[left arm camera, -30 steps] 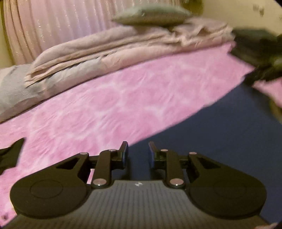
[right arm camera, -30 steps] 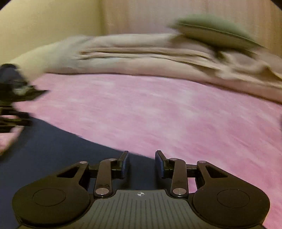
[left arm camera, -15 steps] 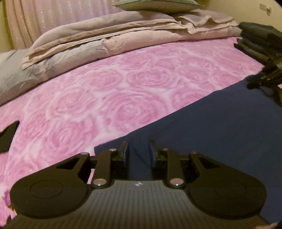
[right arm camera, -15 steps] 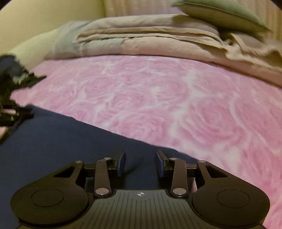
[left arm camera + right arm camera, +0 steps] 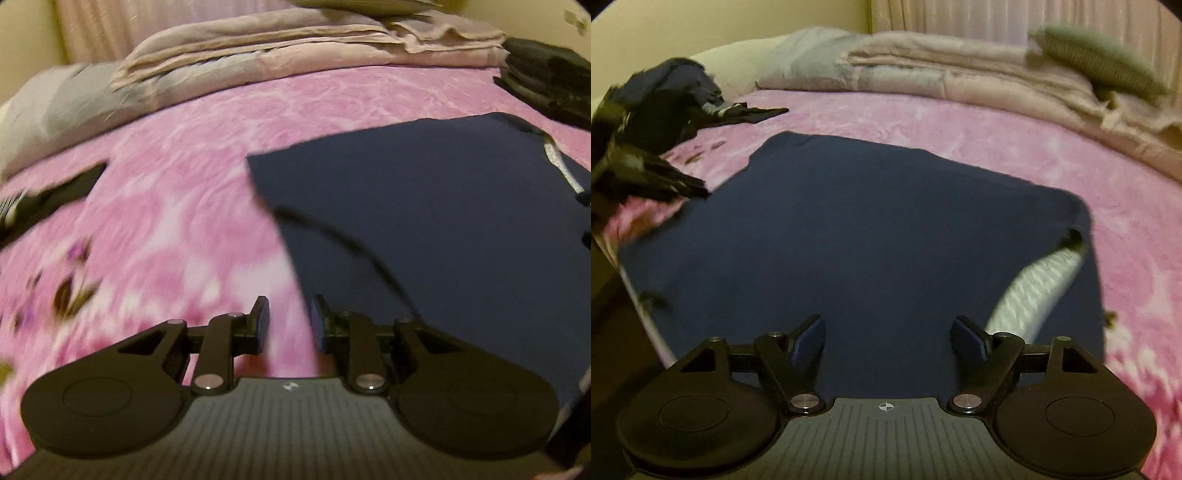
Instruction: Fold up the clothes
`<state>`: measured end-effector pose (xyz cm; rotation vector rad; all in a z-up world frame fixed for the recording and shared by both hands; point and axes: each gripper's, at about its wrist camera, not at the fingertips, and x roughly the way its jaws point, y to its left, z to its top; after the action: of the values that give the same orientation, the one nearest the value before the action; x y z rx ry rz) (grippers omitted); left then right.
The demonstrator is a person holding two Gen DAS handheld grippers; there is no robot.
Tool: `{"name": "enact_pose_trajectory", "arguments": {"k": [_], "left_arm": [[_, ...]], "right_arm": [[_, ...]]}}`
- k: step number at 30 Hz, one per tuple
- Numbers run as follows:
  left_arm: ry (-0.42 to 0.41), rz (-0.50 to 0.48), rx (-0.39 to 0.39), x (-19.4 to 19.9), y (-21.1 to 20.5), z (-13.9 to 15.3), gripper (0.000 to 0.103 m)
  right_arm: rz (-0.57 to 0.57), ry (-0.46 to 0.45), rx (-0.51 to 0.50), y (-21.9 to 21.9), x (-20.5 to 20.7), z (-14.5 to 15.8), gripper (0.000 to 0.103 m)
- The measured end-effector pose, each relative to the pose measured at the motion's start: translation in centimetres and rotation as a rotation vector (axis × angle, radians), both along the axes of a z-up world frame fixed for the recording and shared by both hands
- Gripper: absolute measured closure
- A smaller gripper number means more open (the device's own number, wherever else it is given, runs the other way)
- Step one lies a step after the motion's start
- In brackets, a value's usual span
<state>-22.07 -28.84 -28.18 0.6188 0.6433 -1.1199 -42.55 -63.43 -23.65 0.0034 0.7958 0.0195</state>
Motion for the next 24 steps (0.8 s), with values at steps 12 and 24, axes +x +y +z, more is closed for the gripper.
{"name": "enact_pose_trajectory", "arguments": {"k": [12,24], "left_arm": [[-0.030,0.042,-0.069,-2.3,10.0,1.3,0.077],[-0.126,-0.256,-0.085,-6.1,11.8,1.3,0.066]], "right_arm": [[0.231,-0.147,-0.092,12.9,-1.8,3.9,0.024],[0.521,-0.179,-0.246,25.4,2.6,-1.0,0.025]]}}
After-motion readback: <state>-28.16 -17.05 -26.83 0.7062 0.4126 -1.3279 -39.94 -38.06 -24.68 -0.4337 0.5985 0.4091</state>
